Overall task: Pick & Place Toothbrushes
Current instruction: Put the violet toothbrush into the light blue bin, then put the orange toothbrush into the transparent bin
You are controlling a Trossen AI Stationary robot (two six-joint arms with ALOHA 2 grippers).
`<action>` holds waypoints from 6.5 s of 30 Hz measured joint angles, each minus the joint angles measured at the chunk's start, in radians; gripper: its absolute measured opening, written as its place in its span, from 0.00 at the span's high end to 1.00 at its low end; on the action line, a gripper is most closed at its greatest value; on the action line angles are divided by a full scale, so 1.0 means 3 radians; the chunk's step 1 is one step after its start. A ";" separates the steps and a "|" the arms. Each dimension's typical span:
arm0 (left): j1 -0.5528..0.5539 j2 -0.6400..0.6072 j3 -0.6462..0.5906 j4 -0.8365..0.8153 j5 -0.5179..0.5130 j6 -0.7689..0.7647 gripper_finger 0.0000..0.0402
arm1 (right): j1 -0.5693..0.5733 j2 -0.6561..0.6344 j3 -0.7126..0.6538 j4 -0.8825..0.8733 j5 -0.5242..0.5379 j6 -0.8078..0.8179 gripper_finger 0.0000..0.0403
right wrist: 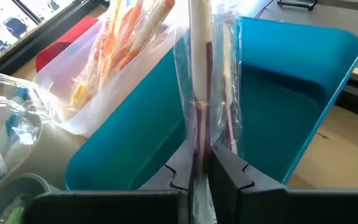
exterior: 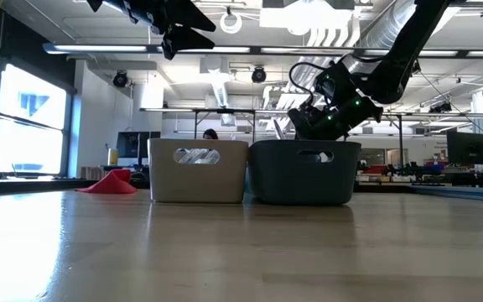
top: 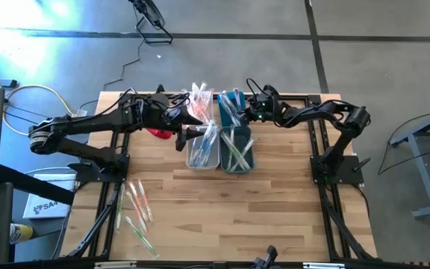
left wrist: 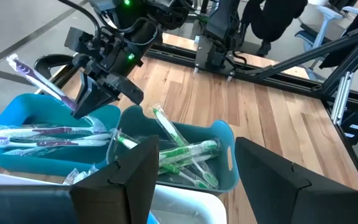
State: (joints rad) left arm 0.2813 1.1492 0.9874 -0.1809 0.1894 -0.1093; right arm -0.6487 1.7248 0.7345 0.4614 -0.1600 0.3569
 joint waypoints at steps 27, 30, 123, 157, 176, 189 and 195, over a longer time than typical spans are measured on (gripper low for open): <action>0.0000 0.0000 0.0000 -0.0007 -0.0091 0.0000 0.48 | 0.0003 -0.0227 -0.0001 -0.0004 0.0098 -0.0136 0.54; 0.0000 0.0000 0.0000 -0.0007 -0.0093 0.0000 0.48 | 0.0003 -0.0400 -0.0001 -0.0003 -0.0072 -0.0147 0.58; -0.1710 -0.0150 -0.0626 -0.2776 -0.0584 -0.5162 0.48 | 0.0482 -0.2279 -0.1966 0.1967 -0.0356 -0.0331 0.99; -0.1705 0.0179 -0.0806 -0.2873 -0.0286 -0.5444 0.48 | 0.0483 -0.2279 -0.1966 0.1960 -0.0347 -0.0408 0.99; -0.2086 0.0286 -0.1298 -0.2253 0.0144 -0.5861 0.48 | 0.0483 -0.2279 -0.1966 0.1957 -0.0350 -0.0398 0.99; -0.2125 0.0286 -0.1342 -0.2125 0.0023 -0.5937 0.48 | 0.0483 -0.2279 -0.1966 0.1956 -0.0350 -0.0394 0.99; -0.2125 0.0286 -0.1342 -0.2128 0.0020 -0.5938 0.48 | 0.0483 -0.2279 -0.1966 0.1947 -0.0350 -0.0393 0.99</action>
State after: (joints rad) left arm -0.3561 1.2348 0.5850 -0.8192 0.1955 -1.8908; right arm -0.5037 1.0412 0.1448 1.0454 -0.2649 0.2390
